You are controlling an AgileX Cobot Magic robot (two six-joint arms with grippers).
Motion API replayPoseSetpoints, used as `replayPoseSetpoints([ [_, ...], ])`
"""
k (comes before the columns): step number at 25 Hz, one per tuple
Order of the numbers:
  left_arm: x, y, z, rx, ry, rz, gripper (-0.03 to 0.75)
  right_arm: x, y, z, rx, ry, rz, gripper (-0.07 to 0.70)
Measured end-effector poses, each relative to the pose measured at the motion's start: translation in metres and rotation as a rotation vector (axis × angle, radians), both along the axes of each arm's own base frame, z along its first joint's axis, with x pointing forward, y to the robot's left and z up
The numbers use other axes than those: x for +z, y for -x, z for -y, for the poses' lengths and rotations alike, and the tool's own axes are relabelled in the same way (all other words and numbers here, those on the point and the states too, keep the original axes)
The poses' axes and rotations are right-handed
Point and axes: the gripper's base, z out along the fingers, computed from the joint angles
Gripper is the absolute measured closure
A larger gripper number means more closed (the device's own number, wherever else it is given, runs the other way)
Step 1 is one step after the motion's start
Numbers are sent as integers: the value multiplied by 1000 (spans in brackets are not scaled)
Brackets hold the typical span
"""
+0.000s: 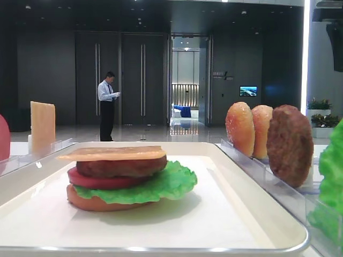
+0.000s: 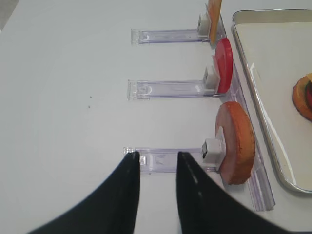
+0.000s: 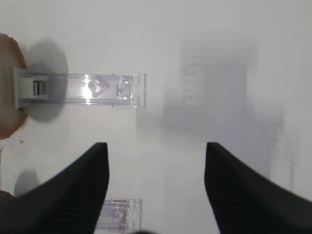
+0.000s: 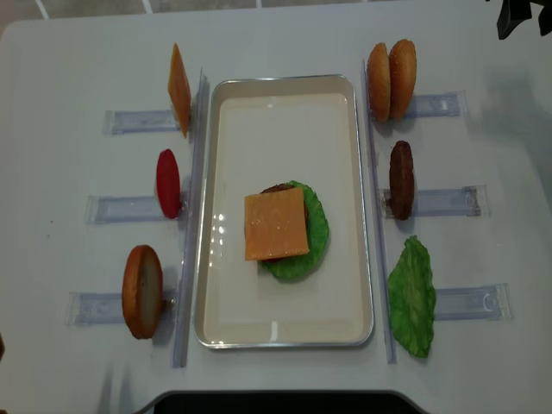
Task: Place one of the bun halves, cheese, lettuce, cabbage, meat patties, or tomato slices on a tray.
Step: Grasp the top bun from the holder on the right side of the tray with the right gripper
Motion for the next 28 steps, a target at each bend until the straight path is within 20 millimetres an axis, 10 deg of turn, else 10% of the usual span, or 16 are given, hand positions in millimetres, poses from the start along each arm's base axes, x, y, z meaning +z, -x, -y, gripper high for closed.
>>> replayPoseSetpoints([
  [4, 0, 0, 0, 0, 0, 0, 515, 3, 1, -17, 29, -2, -22, 244],
  [16, 0, 0, 0, 0, 0, 0, 515, 9, 29, -163, 227, -77, 25, 251],
  [28, 0, 0, 0, 0, 0, 0, 515, -32, 11, -176, 201, -48, -19, 251],
])
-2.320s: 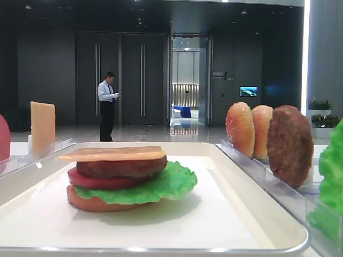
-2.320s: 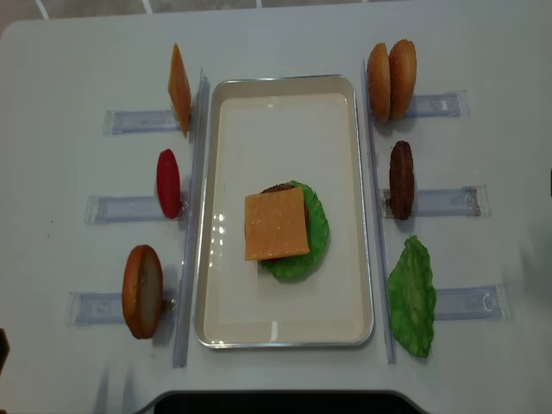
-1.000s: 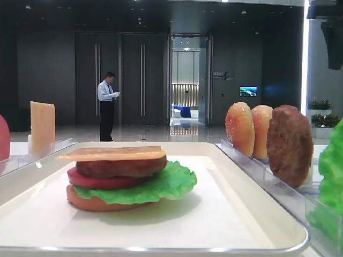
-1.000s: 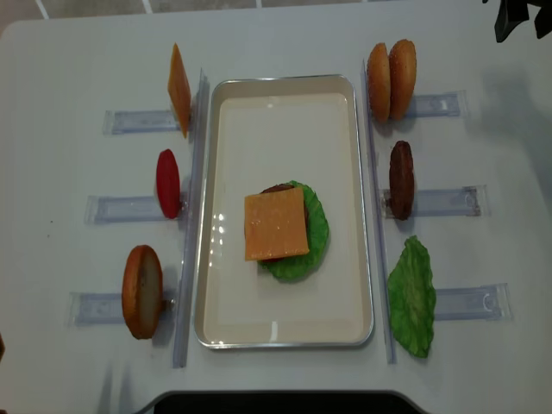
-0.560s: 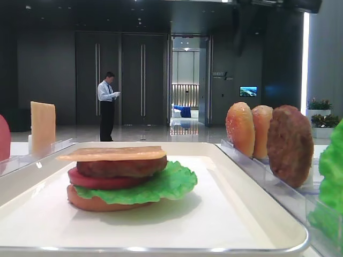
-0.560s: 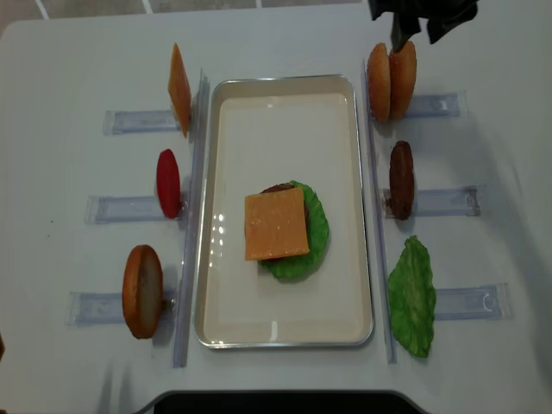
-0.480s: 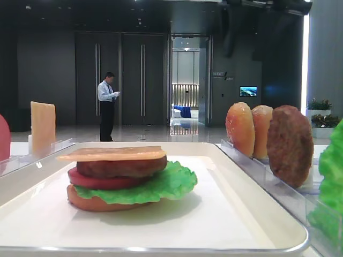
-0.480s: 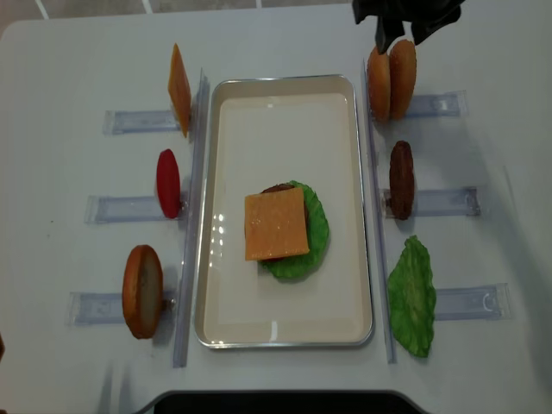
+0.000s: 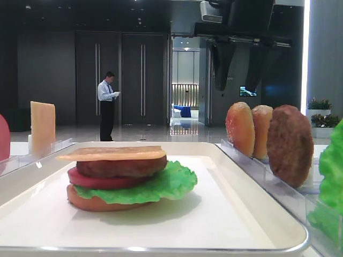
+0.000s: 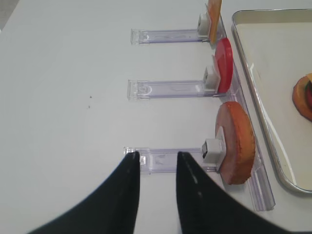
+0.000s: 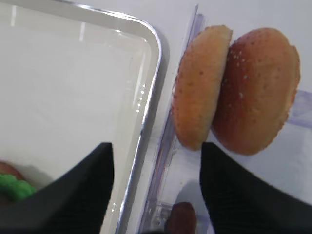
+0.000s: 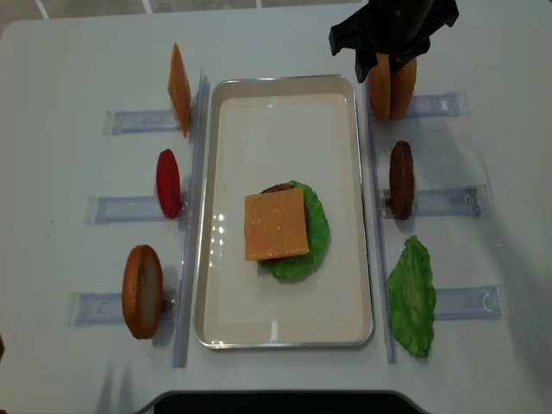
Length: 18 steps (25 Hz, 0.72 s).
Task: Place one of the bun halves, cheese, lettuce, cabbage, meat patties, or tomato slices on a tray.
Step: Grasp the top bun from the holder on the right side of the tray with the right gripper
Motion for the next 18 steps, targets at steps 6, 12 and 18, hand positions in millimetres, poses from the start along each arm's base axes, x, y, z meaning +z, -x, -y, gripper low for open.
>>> replayPoseSetpoints([
  [6, 0, 0, 0, 0, 0, 0, 515, -5, -9, 3, 2, 14, 45, 251],
  [12, 0, 0, 0, 0, 0, 0, 515, -6, -16, 7, 4, 4, 85, 251],
  [18, 0, 0, 0, 0, 0, 0, 515, -24, -23, 4, 8, 13, 68, 251],
])
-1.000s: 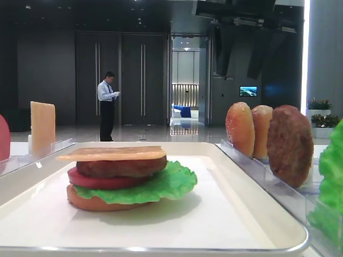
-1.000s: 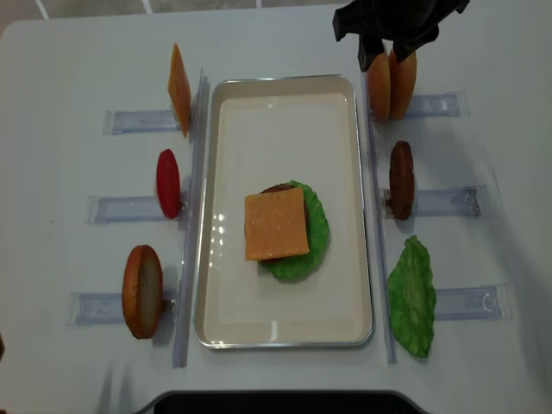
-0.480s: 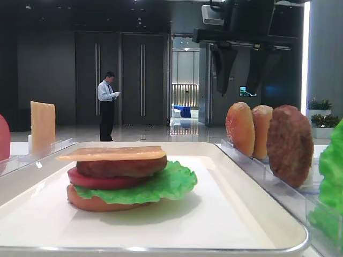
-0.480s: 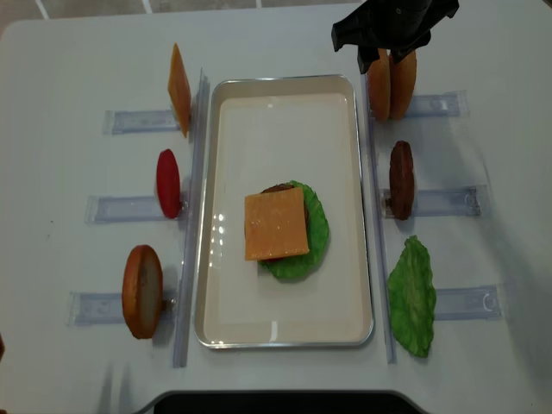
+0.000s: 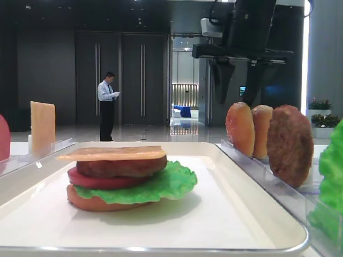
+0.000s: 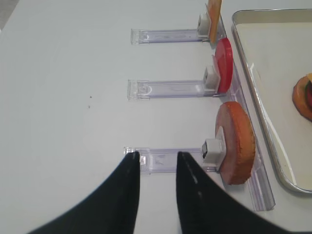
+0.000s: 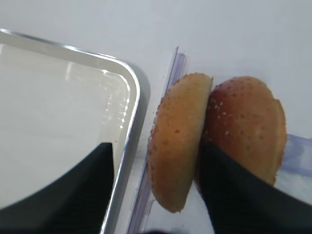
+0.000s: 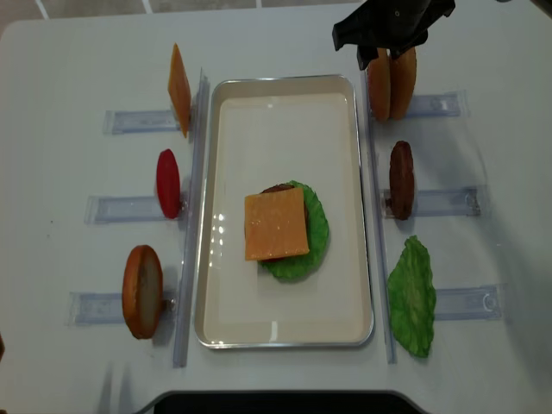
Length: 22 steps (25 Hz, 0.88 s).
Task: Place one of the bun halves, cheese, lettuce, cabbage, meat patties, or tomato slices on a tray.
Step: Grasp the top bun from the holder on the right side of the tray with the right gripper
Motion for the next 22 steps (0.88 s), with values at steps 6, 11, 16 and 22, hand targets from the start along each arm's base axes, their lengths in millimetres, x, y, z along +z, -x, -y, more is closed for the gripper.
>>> replayPoseSetpoints([
  [6, 0, 0, 0, 0, 0, 0, 515, -22, -6, -1, 6, 34, -30, 251],
  [11, 0, 0, 0, 0, 0, 0, 515, -28, -9, -1, -1, 46, -30, 326],
  [16, 0, 0, 0, 0, 0, 0, 515, -27, -9, 0, -13, 56, -40, 396],
  [22, 0, 0, 0, 0, 0, 0, 515, 0, -4, -6, 0, 56, -39, 396],
])
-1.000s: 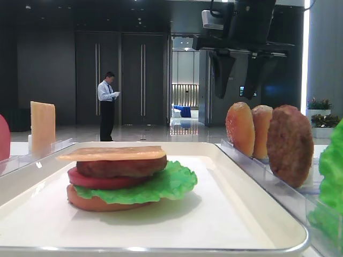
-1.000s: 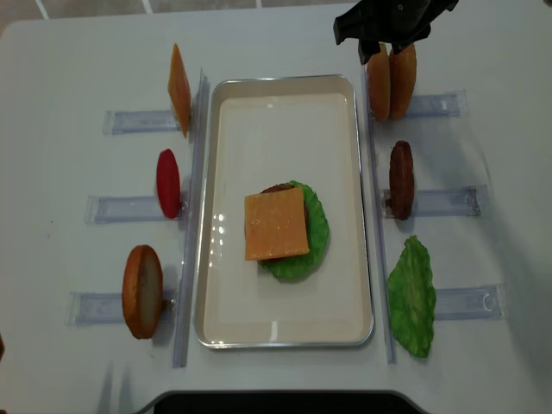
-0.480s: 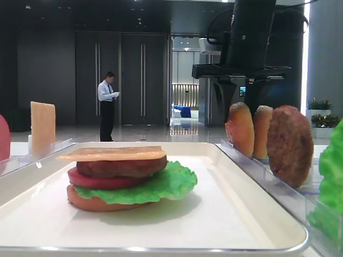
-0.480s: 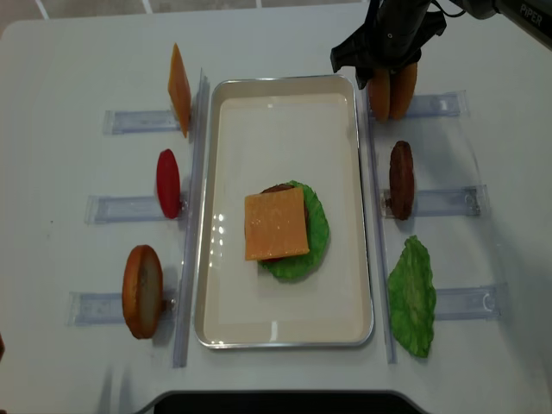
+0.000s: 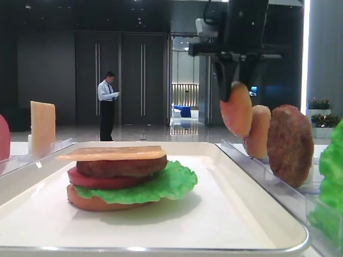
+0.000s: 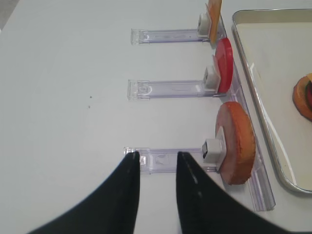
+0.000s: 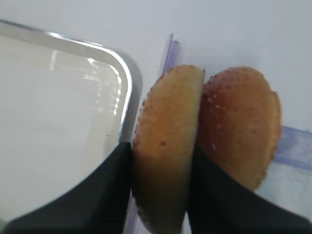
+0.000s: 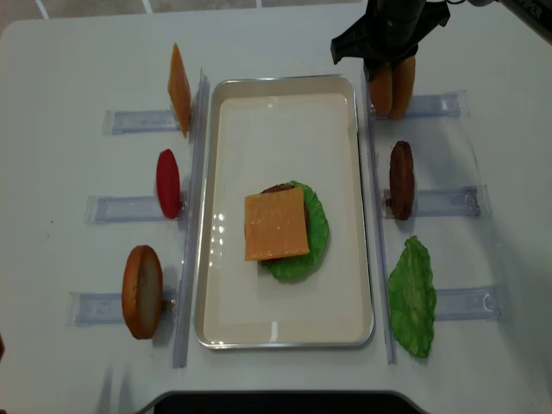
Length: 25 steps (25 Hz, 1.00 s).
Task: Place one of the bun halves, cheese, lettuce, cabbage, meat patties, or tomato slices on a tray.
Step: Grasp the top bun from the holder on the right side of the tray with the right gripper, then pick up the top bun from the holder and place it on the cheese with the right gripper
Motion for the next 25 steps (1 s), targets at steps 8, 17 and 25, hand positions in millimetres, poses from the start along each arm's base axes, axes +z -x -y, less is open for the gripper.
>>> replayPoseSetpoints([
  [8, 0, 0, 0, 0, 0, 0, 515, 66, 30, 7, 7, -32, 47, 396],
  [17, 0, 0, 0, 0, 0, 0, 515, 92, 64, -26, 78, -109, 52, 396],
  [25, 0, 0, 0, -2, -3, 0, 515, 98, 109, -38, 104, -117, 22, 396],
])
